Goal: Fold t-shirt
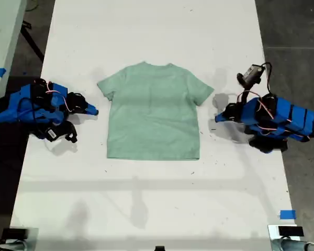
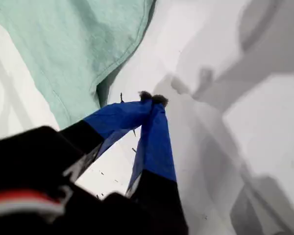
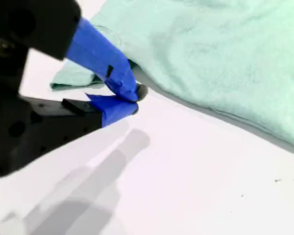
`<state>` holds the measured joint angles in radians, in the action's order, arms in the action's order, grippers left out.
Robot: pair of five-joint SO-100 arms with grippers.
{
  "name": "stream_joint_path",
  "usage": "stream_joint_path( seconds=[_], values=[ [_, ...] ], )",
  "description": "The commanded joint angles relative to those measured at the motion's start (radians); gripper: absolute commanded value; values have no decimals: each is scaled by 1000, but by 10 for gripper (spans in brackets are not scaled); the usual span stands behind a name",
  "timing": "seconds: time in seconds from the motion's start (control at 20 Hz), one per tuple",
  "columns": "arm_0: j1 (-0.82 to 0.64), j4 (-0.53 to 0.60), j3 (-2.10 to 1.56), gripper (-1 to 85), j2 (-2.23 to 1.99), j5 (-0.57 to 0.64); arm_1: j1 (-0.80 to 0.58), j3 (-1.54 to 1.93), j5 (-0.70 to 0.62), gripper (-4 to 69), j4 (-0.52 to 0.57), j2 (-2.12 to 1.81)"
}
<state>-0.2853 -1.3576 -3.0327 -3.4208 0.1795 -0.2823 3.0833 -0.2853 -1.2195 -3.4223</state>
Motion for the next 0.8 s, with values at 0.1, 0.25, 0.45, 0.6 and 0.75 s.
stream_joint_path(
  seconds=[0.1,0.25,0.45,0.6,0.75],
  values=[
    [55,8,61,0,0,-130,38,-120,132,-6,-3,-5],
    [14,-15,202,0,60,-126,26,-252,127,-6,17,81],
    [-67,34,417,0,365,-60,-46,-508,37,-6,69,430],
    [-135,84,528,0,558,-5,-138,-704,-67,-6,58,660],
    [-224,67,660,0,690,64,-221,-894,-170,-6,12,861]
  ],
)
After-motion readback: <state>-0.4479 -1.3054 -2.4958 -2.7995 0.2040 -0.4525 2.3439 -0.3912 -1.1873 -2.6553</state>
